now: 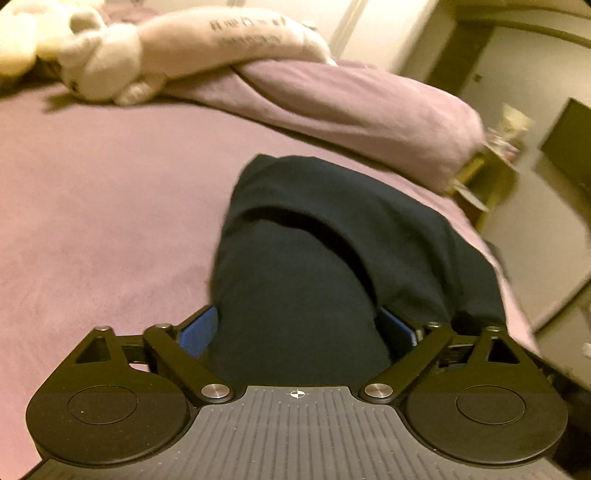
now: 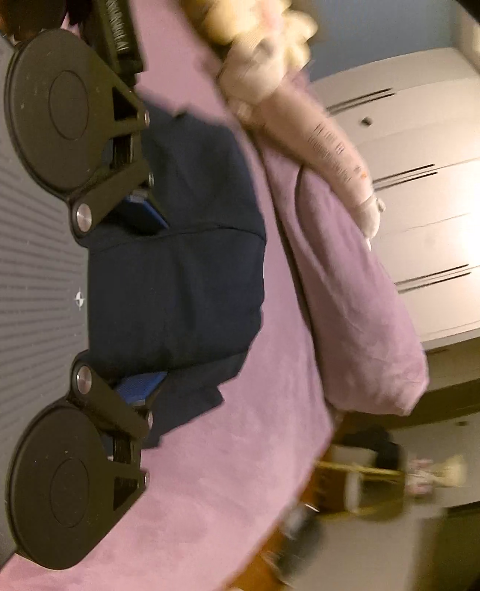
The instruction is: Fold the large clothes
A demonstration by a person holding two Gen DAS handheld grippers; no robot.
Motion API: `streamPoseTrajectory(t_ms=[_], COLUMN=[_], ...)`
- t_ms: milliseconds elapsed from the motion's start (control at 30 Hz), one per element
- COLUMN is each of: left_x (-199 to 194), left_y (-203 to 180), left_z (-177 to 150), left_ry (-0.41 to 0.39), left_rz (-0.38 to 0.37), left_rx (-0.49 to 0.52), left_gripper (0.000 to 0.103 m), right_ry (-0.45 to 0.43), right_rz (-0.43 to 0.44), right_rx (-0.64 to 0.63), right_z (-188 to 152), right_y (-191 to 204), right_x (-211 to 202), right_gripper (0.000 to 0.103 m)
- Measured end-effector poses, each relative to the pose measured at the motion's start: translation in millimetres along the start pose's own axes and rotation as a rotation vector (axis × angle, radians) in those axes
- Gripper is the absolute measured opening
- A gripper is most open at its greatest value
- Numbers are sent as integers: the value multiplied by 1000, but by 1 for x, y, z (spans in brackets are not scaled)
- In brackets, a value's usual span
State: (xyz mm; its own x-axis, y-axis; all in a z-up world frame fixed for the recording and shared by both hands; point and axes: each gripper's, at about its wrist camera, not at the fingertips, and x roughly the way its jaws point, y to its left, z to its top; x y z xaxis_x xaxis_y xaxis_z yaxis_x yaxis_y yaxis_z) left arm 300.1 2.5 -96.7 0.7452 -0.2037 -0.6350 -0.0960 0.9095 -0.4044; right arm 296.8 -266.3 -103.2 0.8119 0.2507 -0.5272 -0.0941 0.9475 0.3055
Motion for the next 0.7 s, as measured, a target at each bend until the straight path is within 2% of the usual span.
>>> streamPoseTrajectory(t_ms=[33,133,267,333,400,500,533,700], left_x=[-9,-37,-49,-44,-36,-18,-12,-4], left_y=[9,42,65,74,79,78,76,64], left_z=[3,5,-3,-6,-7,-7,-8,-9], left_ry=[20,78,167,198,221,251,261,257], left_rz=[-45,-168,-192,-242,-298,-357,-363,-333], left_rx=[-18,-71,-39,-83,-150,-224,-239,-227], left_gripper=[91,89,89,89,89,89,93,89], right_ry=[-5,-32,136,237,296,332,332,345], right_rz=[42,80,162,202,255,322,328,339], right_rx=[36,61,174,265,390,523,528,480], right_z=[3,5,2,-6,-16,-28,-30,-30], right_y=[-8,-31,-78,-101,-121,-136,-137,-128], right_x=[-15,-48,-47,-35,-22,-5,-1,12], right_gripper=[88,96,96,96,95,80,77,67])
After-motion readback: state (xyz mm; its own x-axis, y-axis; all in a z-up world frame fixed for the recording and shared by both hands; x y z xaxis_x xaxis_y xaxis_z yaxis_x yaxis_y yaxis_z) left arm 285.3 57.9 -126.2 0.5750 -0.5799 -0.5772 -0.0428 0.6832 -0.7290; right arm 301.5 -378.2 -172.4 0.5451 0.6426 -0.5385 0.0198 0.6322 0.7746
